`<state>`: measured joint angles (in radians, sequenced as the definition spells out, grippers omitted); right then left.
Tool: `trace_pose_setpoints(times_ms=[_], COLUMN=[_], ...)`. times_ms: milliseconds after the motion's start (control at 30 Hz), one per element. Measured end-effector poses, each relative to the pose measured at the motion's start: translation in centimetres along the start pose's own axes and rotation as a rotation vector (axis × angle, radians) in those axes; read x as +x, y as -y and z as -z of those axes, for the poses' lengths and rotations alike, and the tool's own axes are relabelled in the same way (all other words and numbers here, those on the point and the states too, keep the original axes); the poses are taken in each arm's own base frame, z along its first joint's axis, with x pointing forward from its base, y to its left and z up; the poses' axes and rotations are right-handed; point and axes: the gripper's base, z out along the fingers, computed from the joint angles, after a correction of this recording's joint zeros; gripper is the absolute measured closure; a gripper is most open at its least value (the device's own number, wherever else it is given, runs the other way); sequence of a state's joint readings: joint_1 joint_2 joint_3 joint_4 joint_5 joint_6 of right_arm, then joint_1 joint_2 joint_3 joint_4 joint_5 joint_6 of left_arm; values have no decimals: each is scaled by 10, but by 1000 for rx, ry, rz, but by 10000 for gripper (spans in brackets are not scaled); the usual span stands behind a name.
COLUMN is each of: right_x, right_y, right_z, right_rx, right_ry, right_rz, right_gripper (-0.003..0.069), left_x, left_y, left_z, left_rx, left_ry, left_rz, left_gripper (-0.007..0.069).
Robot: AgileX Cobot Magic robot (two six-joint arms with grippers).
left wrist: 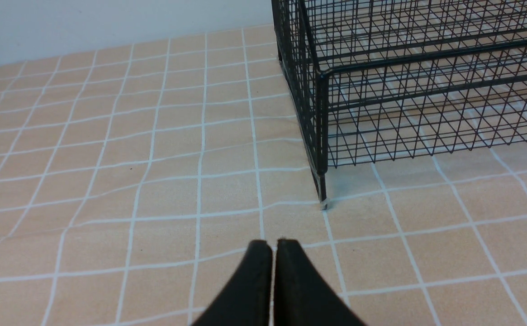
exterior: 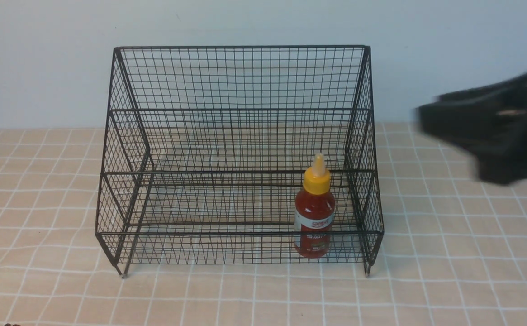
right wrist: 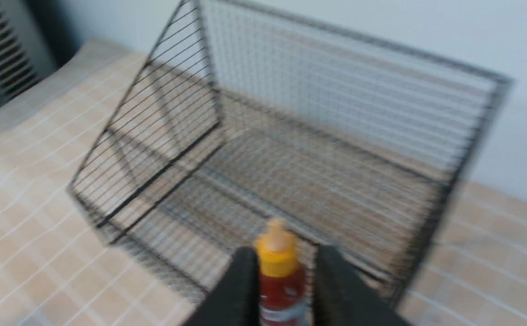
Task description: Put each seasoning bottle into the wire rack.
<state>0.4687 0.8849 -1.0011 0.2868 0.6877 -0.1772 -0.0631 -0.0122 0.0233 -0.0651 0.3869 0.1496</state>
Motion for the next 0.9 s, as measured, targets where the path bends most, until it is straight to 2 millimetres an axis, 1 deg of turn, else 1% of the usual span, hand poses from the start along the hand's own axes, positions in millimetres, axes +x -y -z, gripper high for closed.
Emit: trace_pose_setpoints(times_ms=[33, 67, 100, 133, 167, 200, 267, 333, 367, 467, 533, 567, 633, 800, 900], right_x=[0, 1, 1, 4, 5, 12, 21, 33, 35, 50, 54, 59, 62, 67, 77], right_y=[2, 5, 5, 5, 5, 2, 1, 1, 1, -1, -1, -1, -1, 1, 4], right_z=[14, 41, 52, 68, 74, 100, 119, 132, 134, 147, 148, 150, 150, 147, 136], right_rx=[30, 93, 104, 135, 143, 173, 194, 218, 218, 219, 218, 220, 224, 239, 249], right_ry=[19, 60, 86, 123, 142, 220, 289, 347, 356, 431, 437, 442, 442, 419, 385], right_rz=[-6, -22, -35, -45, -50, -53, -48, -40, -44, -51, -53, -51, -47, -38, -33], right_gripper=[583, 638, 645, 657, 662, 669, 671, 671, 671, 671, 672, 672, 672, 672, 672], left_x=[0, 0, 0, 0, 0, 0, 0, 0, 0, 0, 0, 0, 0, 0, 0], left_y=[0, 0, 0, 0, 0, 0, 0, 0, 0, 0, 0, 0, 0, 0, 0], left_z=[0, 0, 0, 0, 0, 0, 0, 0, 0, 0, 0, 0, 0, 0, 0], left_rx=[0, 0, 0, 0, 0, 0, 0, 0, 0, 0, 0, 0, 0, 0, 0], left_ry=[0, 0, 0, 0, 0, 0, 0, 0, 0, 0, 0, 0, 0, 0, 0], left_rz=[0, 0, 0, 0, 0, 0, 0, 0, 0, 0, 0, 0, 0, 0, 0], left_gripper=[631, 631, 631, 631, 631, 631, 631, 631, 631, 631, 631, 631, 631, 631, 631])
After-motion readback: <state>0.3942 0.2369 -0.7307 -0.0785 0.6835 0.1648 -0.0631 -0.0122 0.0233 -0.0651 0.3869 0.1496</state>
